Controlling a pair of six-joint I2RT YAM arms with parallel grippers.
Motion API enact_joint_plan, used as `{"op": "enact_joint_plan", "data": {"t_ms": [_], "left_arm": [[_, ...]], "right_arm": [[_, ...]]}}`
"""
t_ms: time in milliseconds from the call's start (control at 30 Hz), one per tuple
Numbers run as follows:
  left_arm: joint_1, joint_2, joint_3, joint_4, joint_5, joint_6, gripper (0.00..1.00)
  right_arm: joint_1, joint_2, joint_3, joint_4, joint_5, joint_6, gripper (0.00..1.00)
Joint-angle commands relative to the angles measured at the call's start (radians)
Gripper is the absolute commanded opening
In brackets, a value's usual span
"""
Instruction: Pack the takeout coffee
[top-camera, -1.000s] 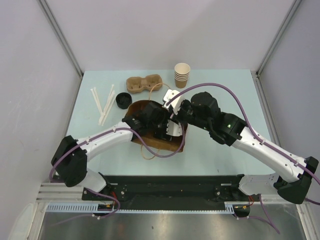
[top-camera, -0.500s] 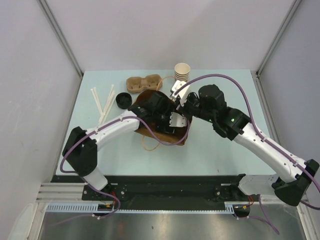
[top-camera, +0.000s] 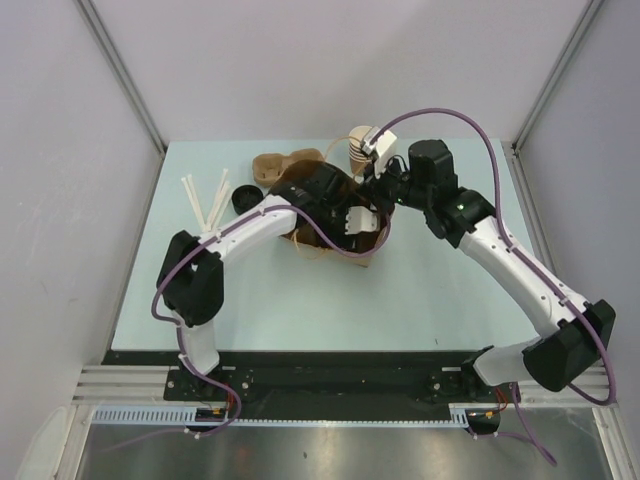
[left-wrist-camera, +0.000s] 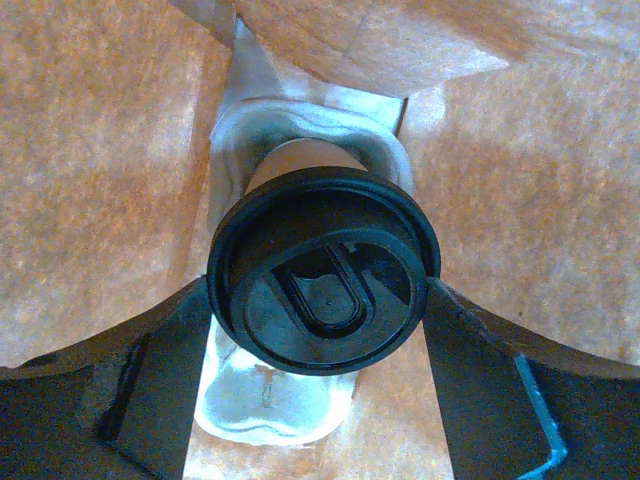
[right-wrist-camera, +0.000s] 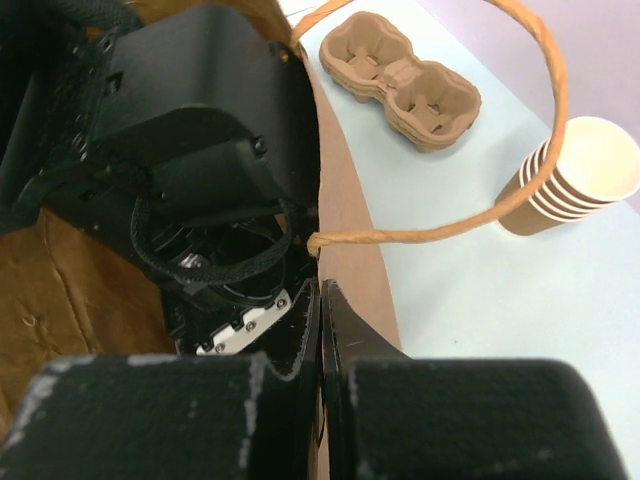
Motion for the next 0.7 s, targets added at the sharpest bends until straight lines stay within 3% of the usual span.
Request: {"op": "enact_joint_plan", "data": {"t_ms": [0, 367, 667], "left_arm": [[0.026, 0.07, 0.063, -0.065, 0.03, -0.053, 0.29], [0.085, 0.233, 0.257, -0.175, 0.089, -0.027, 0.32], [0.085, 0.326, 0.33, -0.204, 0.06, 0.001, 0.32]], "right_arm": [[-0.036, 0.059, 0.079, -0.004, -0.128, 0.102, 0.0], [-0.099, 0.184, 0.202, -0.027, -0.142, 0.11, 0.0], [-0.173, 0.279, 0.3, -0.067, -0.183, 0.133, 0.0]]}}
